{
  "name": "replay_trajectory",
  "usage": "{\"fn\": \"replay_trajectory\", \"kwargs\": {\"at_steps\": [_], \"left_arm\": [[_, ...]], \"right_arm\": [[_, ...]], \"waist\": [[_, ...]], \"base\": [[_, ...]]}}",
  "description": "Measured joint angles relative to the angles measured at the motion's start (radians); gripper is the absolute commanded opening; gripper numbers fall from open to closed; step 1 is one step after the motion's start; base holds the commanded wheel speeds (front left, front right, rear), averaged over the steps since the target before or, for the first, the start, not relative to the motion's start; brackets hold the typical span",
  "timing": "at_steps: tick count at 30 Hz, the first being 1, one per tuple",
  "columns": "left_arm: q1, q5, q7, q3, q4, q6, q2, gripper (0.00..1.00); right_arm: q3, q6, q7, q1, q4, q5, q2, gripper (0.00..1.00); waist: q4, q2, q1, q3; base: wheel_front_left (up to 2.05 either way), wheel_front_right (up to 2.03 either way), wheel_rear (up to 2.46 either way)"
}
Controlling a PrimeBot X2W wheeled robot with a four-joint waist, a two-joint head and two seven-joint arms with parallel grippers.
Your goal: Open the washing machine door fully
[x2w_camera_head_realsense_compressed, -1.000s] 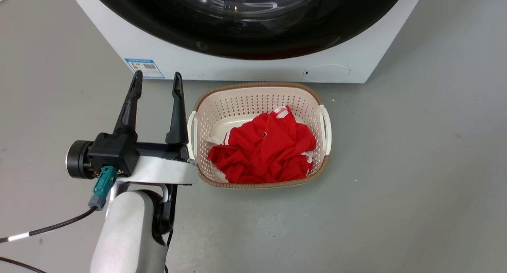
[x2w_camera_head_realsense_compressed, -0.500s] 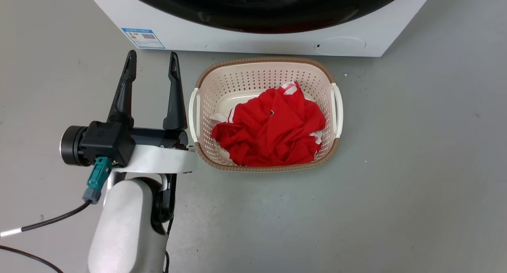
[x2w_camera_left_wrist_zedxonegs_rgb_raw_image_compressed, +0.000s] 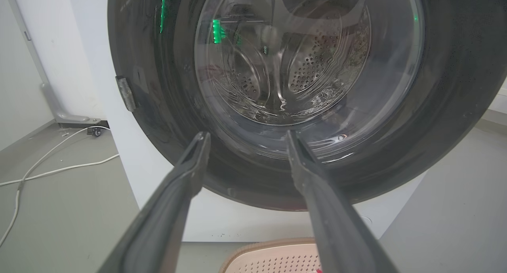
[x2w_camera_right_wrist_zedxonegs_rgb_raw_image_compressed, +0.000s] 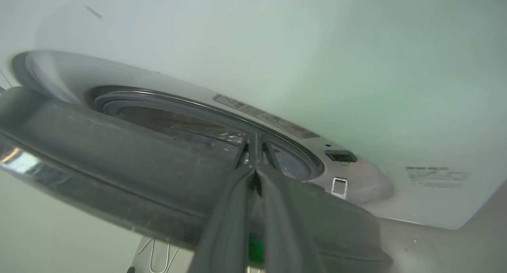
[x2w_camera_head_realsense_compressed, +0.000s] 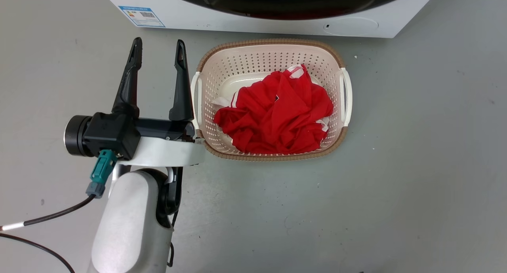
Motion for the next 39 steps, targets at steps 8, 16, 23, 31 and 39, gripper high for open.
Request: {"fn": "replay_trajectory", "kwargs": {"at_steps": [8, 16, 23, 31, 39], "left_arm": [[-0.001, -0.008, 0.000, -0.001, 0.012, 0.005, 0.000, 1.00], [0.001, -0.008, 0.000, 0.002, 0.034, 0.003, 0.000, 1.00], [0.044, -0.006, 0.000, 0.007, 0.069, -0.012, 0.000, 1.00], [0.119, 0.012, 0.000, 0.013, 0.111, -0.039, 0.000, 1.00], [0.176, 0.023, 0.000, 0.007, 0.144, -0.063, 0.000, 1.00]], "right_arm": [[-0.024, 0.000, 0.156, 0.012, 0.003, 0.047, 0.032, 0.00], [-0.056, 0.000, 0.320, 0.086, -0.029, 0.102, 0.056, 0.00], [-0.052, 0.000, 0.418, 0.236, -0.106, 0.152, 0.121, 0.00], [-0.006, 0.000, 0.454, 0.453, -0.205, 0.226, 0.174, 0.00], [0.093, 0.000, 0.419, 0.613, -0.245, 0.341, 0.193, 0.00]], "waist": [[-0.007, 0.0000, 0.0000, -0.013], [-0.020, 0.0000, 0.0000, -0.061], [-0.029, 0.0000, 0.0000, -0.140], [-0.029, 0.0001, -0.0001, -0.268], [-0.017, 0.0000, -0.0002, -0.383]], "base": [[0.00, 0.00, 0.00], [0.00, 0.00, 0.00], [0.00, 0.00, 0.00], [0.00, 0.00, 0.00], [0.00, 0.00, 0.00]]}}
